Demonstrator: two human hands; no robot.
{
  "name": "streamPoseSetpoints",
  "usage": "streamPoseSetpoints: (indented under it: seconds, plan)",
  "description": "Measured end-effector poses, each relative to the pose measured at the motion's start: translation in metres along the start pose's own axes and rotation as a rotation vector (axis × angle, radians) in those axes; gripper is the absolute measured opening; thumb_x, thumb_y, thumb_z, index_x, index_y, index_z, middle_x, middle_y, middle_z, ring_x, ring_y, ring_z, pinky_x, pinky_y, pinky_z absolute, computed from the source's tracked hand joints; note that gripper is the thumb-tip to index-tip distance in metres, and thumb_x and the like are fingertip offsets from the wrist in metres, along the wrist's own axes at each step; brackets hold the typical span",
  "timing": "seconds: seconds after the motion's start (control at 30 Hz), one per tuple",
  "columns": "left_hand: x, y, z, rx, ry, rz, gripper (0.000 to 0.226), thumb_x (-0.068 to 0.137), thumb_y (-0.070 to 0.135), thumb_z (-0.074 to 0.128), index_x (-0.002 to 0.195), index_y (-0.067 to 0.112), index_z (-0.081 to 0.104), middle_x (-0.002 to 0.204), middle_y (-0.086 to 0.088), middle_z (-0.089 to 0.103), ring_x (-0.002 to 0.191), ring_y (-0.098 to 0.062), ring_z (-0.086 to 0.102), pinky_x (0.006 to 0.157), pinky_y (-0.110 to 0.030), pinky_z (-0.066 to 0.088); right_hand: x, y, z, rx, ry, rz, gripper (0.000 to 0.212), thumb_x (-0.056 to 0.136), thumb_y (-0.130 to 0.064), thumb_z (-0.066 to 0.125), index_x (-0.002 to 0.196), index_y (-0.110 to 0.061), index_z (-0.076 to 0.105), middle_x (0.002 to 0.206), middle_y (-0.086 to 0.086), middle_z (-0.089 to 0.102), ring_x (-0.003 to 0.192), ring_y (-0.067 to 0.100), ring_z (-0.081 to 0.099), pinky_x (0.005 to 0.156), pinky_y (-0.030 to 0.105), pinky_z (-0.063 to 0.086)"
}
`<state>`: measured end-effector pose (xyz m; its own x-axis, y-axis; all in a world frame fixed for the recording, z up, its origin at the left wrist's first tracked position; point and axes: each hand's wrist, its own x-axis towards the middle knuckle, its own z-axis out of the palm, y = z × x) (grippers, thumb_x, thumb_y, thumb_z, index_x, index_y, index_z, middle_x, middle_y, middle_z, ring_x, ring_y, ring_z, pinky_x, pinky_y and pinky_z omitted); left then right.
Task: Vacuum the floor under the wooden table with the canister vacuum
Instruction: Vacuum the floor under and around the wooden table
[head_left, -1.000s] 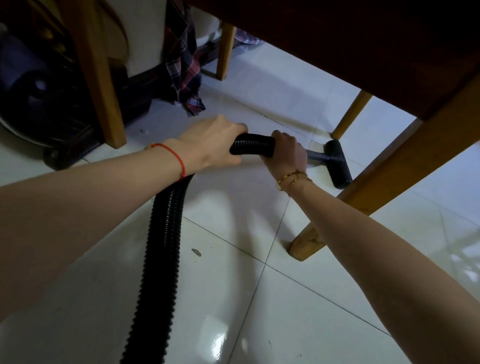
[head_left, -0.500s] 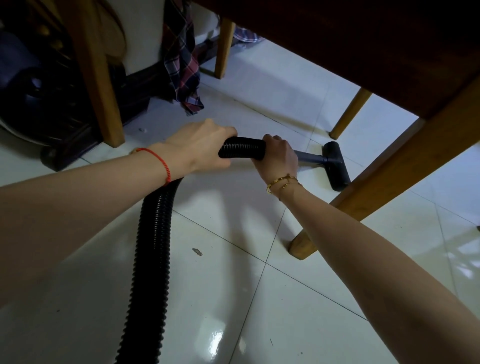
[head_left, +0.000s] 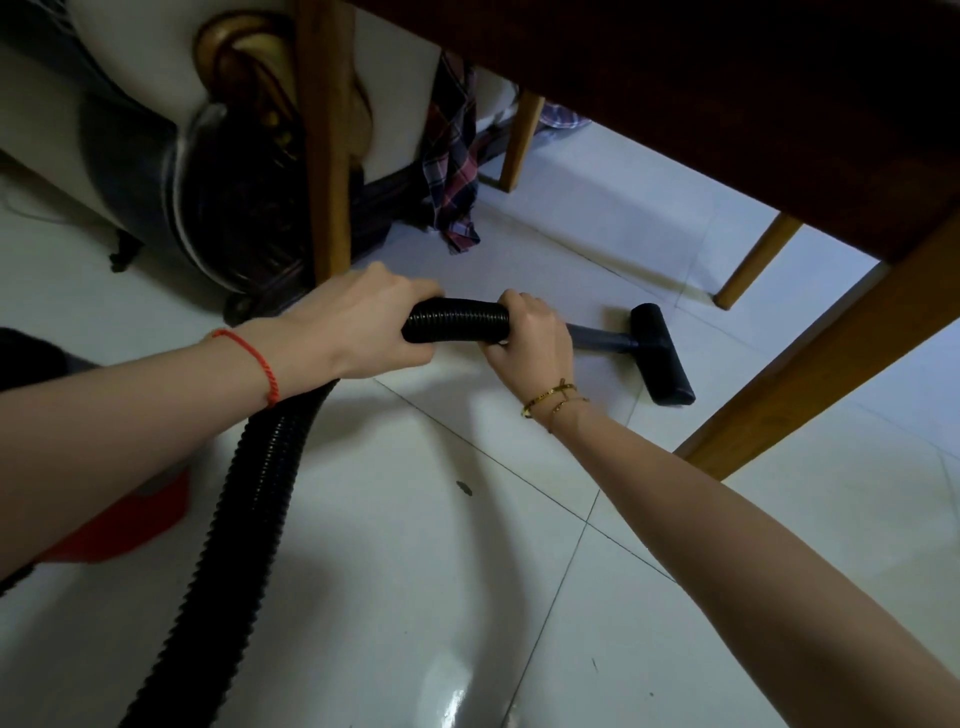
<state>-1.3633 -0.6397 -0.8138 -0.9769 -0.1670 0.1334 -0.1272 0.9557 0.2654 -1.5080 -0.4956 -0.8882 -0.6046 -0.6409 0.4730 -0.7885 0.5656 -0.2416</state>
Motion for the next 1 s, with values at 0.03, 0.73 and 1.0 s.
streamPoseSetpoints:
  seconds: [0.03,0.73,1.0]
  plan:
    - [-0.008,-0.002,-0.004,-0.003,0.007,-0.007,0.035,0.077,0.035,0.061,0.112,0.031,0.058,0.074,0.001,0.061,0.067,-0.025,0.061,0.064,-0.038,0.055,-0.001,-0.007,0.0,0.015,0.006,-0.017,0.016,0.076,-0.021,0.064,0.077,-0.009,0.053,0.07,0.006,0.058,0.064,0.023,0.051,0.057,0.028,0.033]
    - [-0.125,0.013,-0.056,0.0,0.086,-0.2,0.026,0.078,0.037,0.065,0.102,0.03,0.057,0.067,0.006,0.055,0.063,-0.02,0.06,0.057,-0.032,0.05,-0.025,-0.092,-0.019,0.233,0.007,-0.238,0.022,0.076,-0.025,0.068,0.071,-0.014,0.05,0.066,0.0,0.056,0.061,0.019,0.051,0.053,0.024,0.031]
    - [-0.091,0.037,-0.035,-0.012,0.093,-0.196,0.027,0.083,0.036,0.063,0.104,0.022,0.056,0.07,0.005,0.051,0.061,-0.018,0.05,0.054,-0.028,0.04,-0.011,-0.051,-0.018,0.292,-0.101,-0.234,0.017,0.079,-0.024,0.066,0.078,-0.012,0.054,0.074,0.0,0.059,0.073,0.017,0.055,0.066,0.033,0.048]
